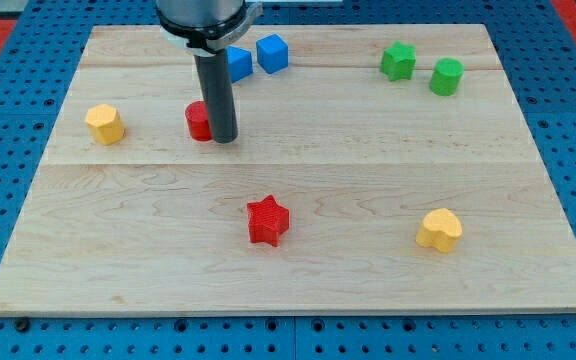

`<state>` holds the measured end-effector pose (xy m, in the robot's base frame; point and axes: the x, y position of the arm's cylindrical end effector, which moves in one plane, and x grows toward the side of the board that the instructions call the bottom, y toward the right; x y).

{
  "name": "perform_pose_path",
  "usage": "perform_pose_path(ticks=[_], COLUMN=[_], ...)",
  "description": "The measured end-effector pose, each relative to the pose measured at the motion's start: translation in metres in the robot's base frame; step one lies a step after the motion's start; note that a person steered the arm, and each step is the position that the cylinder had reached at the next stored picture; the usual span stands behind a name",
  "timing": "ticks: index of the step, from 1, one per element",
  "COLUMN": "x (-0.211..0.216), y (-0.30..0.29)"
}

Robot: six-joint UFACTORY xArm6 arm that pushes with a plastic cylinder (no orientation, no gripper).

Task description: Move red star to the bottom of the red circle

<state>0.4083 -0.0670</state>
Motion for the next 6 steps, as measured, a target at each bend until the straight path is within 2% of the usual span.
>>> perform_pose_path(ticks=[1, 2, 3, 4, 6], x=[0.034, 0.107, 0.162, 0.151, 0.074], y=[0.059, 0.082, 0.086, 0.063, 0.02])
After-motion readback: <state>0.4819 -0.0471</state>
